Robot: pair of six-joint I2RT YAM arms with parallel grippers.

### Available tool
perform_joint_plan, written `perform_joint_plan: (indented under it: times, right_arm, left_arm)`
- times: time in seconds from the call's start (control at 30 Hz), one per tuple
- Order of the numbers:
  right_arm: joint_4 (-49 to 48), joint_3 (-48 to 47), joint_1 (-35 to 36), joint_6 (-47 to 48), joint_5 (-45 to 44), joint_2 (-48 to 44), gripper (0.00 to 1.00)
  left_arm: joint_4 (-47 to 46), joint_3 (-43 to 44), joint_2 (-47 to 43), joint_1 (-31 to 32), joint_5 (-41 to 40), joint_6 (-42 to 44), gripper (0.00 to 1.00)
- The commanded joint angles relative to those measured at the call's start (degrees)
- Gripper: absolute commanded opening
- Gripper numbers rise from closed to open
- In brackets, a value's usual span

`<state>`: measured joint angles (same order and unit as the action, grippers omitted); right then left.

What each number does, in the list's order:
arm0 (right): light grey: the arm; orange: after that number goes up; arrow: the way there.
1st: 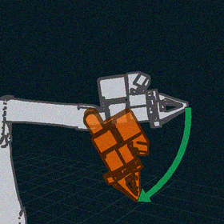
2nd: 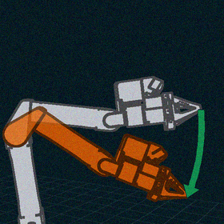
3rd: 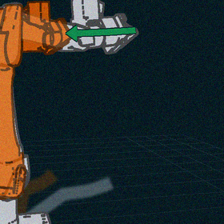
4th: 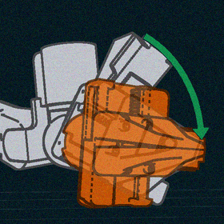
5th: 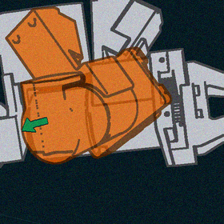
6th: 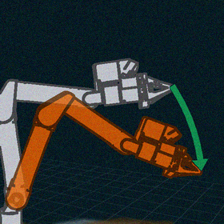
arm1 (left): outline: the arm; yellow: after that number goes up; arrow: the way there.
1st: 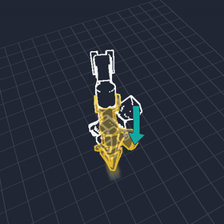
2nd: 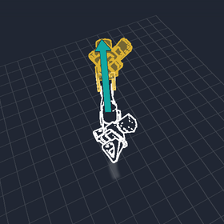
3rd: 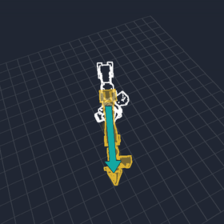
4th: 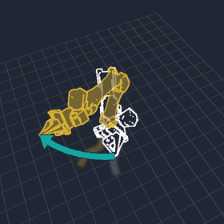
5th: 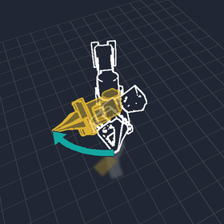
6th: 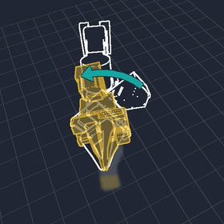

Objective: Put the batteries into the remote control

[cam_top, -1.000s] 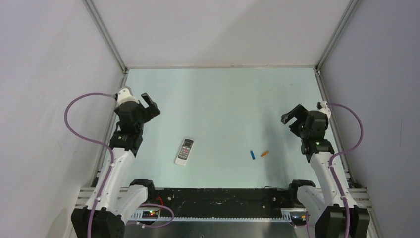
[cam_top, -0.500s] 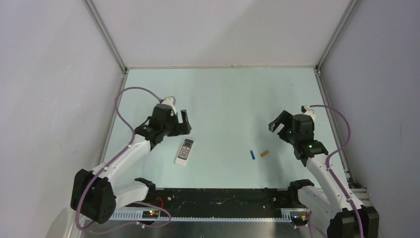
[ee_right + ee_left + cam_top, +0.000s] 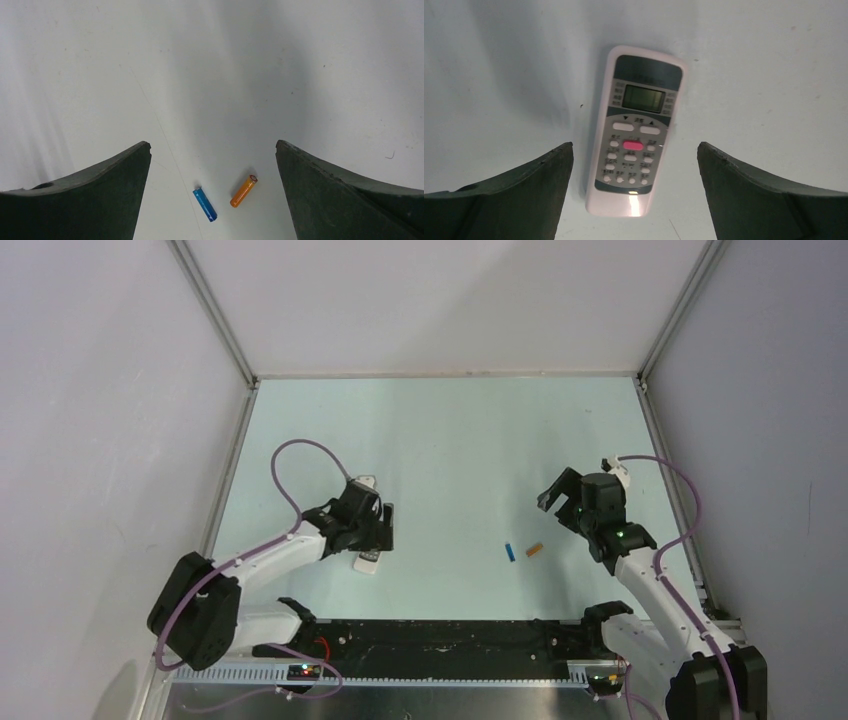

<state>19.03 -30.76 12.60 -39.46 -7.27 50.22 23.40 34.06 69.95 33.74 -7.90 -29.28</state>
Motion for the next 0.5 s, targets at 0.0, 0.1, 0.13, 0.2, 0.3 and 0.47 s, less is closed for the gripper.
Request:
perform_joint_plan:
  times: [0.0,0.1,0.13,0.2,0.3,0.47]
  right_arm:
    - [1.4,0.0,0.3,-2.5,-2.6,0.5,1.0]
    - [2.0,0.0,0.4,-3.4,-2.8,0.6,0.99]
    - [2.2,0.0,0.6,-3.7,-2.7,0.6,0.99]
    - [2.3,0.0,0.9,-4.1,-2.6,0.7,0.99]
    - [2.0,0.0,1.7,-4.8,-2.4,1.2,0.98]
    - [1.4,0.0,4.6,-5.9,-1.9,2.0,0.97]
  left_arm:
    - [-0.6,-0.3,2.4,0.5,-3.0,-2.4,0.97]
    - [-0.6,0.0,3.9,1.0,-3.2,-2.4,0.95]
    - [-0.6,0.1,4.0,1.1,-3.2,-2.4,0.94]
    - [-0.7,0.3,4.6,1.4,-3.6,-2.6,0.89]
    - [-0.8,0.7,5.9,1.7,-4.1,-2.4,0.8]
    - [-1.0,2.0,7.6,3.4,-4.9,-1.6,0.7]
